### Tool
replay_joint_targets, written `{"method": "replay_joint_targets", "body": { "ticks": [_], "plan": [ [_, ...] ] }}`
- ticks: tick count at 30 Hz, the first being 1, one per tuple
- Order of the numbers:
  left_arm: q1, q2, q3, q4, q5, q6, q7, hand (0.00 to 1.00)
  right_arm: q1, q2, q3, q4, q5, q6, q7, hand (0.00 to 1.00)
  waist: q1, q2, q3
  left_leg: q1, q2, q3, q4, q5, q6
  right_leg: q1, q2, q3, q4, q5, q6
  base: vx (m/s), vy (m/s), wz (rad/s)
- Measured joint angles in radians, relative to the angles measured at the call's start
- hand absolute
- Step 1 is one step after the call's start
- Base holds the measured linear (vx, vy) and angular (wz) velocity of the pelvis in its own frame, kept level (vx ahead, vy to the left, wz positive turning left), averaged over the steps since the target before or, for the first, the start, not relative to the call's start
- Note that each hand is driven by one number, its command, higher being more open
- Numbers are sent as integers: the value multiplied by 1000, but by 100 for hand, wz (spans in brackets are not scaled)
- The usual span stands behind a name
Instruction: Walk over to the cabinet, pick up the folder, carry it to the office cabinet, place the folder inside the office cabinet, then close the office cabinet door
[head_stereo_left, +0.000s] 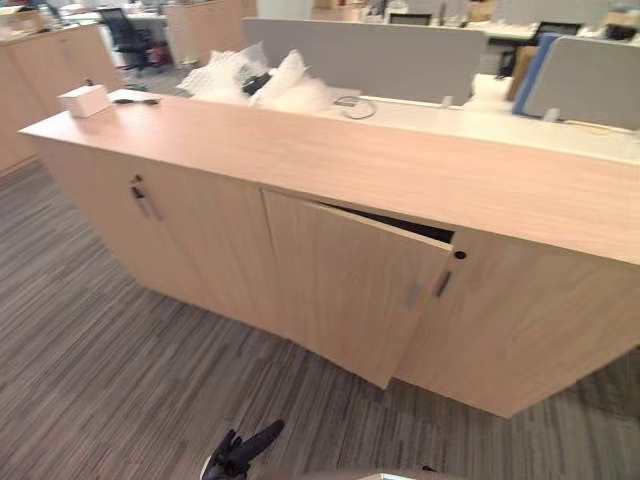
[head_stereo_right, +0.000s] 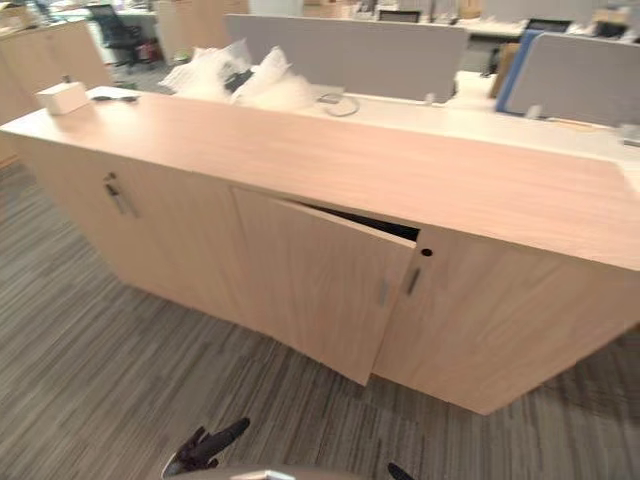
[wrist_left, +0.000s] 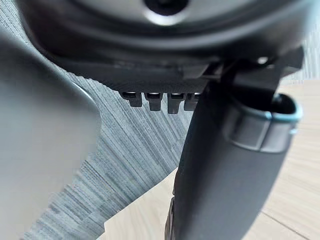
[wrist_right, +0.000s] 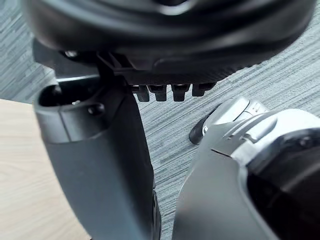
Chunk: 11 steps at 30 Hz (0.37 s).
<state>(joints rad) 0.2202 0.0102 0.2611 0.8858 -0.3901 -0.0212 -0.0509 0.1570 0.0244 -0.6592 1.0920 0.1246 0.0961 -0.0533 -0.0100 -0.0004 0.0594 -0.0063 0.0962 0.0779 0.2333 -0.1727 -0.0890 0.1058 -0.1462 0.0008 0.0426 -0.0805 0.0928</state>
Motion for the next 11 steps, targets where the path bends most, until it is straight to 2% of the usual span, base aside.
{"method": "replay_joint_targets", "body": {
  "ticks": [3, 5, 8, 11],
  "plan": [
    [-15, 5, -5, 51, -2, 0, -12, 100, 18, -9, 18, 1, 4, -1, 4, 100, -2, 0, -30, 55, -12, 16, -105, 52, 0, 2, -5, -4, -15, 9, 15, 127, -10, -15],
    [-24, 4, -24, 71, 11, 0, -15, 100, 22, -19, 18, 3, 4, -2, 6, 100, -4, 12, -36, 75, -9, 20, -143, 70, -2, 5, 1, -11, -20, 9, 17, 181, -49, 1],
    [-36, 3, -72, 83, 55, -1, 2, 100, 21, -30, 18, 5, 8, -3, 6, 100, -4, 29, -39, 122, 4, 22, -170, 75, -1, 35, 15, -23, -17, 10, 17, 141, -33, 0],
    [-46, 9, -126, 77, 93, -16, 6, 100, 20, -31, 17, 13, 8, -14, 6, 100, -3, 30, -39, 151, 12, 28, -188, 75, -1, 47, 22, -24, -13, 10, 17, 62, -8, -8]
  ]
}}
